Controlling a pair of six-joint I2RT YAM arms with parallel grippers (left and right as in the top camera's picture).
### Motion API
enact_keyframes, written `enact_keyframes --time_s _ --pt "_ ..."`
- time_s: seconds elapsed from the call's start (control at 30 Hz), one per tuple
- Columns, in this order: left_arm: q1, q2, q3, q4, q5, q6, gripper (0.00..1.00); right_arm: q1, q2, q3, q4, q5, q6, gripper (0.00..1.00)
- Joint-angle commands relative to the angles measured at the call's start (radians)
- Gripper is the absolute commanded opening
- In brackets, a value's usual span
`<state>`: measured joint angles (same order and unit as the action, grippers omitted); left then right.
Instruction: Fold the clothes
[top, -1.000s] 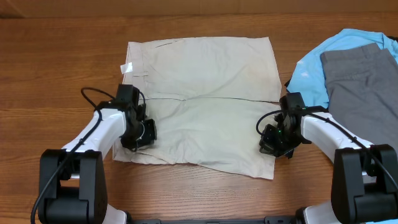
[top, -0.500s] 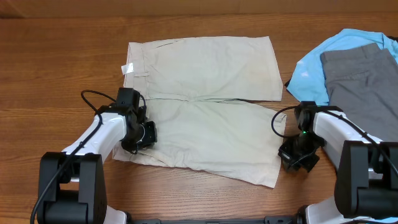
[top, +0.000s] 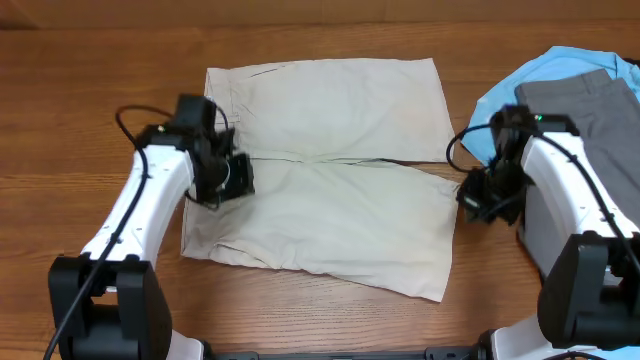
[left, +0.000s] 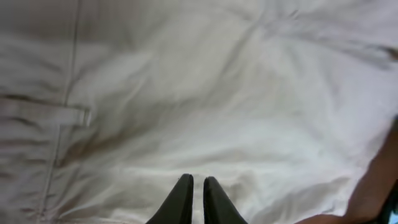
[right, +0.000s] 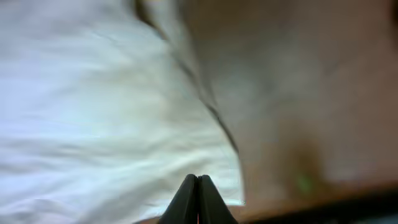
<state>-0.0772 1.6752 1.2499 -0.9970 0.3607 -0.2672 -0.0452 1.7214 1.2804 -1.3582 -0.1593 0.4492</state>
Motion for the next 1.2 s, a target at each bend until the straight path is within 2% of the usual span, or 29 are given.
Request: enact_keyframes --time_s 0.0,0.1,0.17,0.43,0.63,0.8,0.97,1.17 --pt "-0.002 -0.009 0.048 -0.018 -0.044 -0.003 0.11 0.000 -0.003 0.011 0.040 -0.063 -0.064 0.04" --pt "-0.002 -0.006 0.024 -0.016 -0.214 -0.035 0.11 0.002 -0.003 -0.033 0.129 -0.111 -0.055 0.04" --pt "-0.002 -0.006 -0.004 0.003 -0.272 -0.055 0.10 0.009 -0.003 -0.067 0.212 -0.124 -0.057 0.04" --pt "-0.002 -0.003 -0.198 0.230 -0.290 -0.055 0.06 0.057 -0.003 -0.241 0.550 -0.119 -0.037 0.04" --pt "-0.001 0.000 -0.279 0.314 -0.297 -0.055 0.04 0.057 -0.001 -0.342 0.704 0.037 0.098 0.04" --pt "-0.001 0.000 -0.344 0.386 -0.373 -0.055 0.04 0.057 -0.001 -0.356 0.790 0.090 0.100 0.07" --pt "-0.001 -0.007 -0.318 0.361 -0.340 -0.042 0.04 0.057 -0.001 -0.291 0.755 0.000 -0.042 0.07" --pt "-0.002 -0.040 -0.107 0.225 -0.223 -0.040 0.04 0.056 -0.001 -0.095 0.559 0.000 -0.043 0.06"
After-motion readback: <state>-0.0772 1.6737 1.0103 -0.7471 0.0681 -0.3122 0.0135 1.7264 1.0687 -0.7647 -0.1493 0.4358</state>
